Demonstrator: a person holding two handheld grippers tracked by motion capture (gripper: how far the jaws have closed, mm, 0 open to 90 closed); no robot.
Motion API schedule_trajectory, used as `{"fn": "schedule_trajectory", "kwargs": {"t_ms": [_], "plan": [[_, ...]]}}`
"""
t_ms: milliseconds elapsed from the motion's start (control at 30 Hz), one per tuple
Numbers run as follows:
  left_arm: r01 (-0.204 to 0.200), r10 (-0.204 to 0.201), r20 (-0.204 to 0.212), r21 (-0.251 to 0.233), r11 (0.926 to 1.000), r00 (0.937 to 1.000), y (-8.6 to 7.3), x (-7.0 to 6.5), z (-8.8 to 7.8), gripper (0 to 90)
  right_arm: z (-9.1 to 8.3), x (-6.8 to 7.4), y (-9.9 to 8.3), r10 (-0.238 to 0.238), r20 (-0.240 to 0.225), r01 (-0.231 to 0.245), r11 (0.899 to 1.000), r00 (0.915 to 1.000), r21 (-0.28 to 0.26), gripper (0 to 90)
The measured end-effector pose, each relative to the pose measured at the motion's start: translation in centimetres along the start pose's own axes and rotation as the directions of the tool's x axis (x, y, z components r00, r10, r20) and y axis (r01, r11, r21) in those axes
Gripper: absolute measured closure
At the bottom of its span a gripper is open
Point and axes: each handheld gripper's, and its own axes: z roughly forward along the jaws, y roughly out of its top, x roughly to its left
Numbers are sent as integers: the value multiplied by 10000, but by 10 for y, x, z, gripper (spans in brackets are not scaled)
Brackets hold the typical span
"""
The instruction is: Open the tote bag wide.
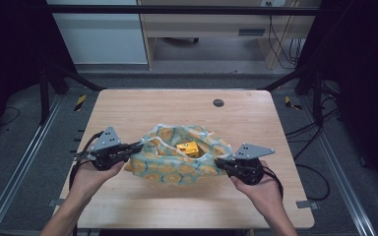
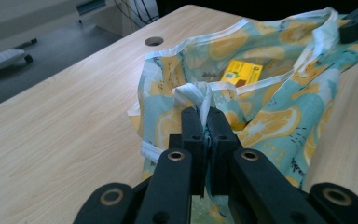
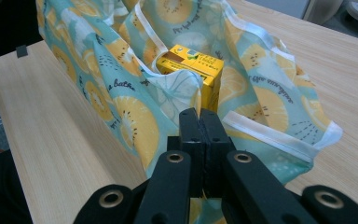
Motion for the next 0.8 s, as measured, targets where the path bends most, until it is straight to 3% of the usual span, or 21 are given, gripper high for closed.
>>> {"fn": "schedule_trajectory", "kwargs": {"t_ms": [300,600,800], "plan": [[-110,97,316,436,9990,9995,-21,-15,3,879,5,-1,-16,53,-121,-48,9991,9999,418,897],[257,-278,337,627,9977,9990,-41,-16,13,879,16,-4,-29,179,-137,-169,9973,9997,715,894],[151,-184,333,965,9952,9993,-49,-22,24,878,23,-9,-40,355,-9,-353,9955,9994,881,893]]}}
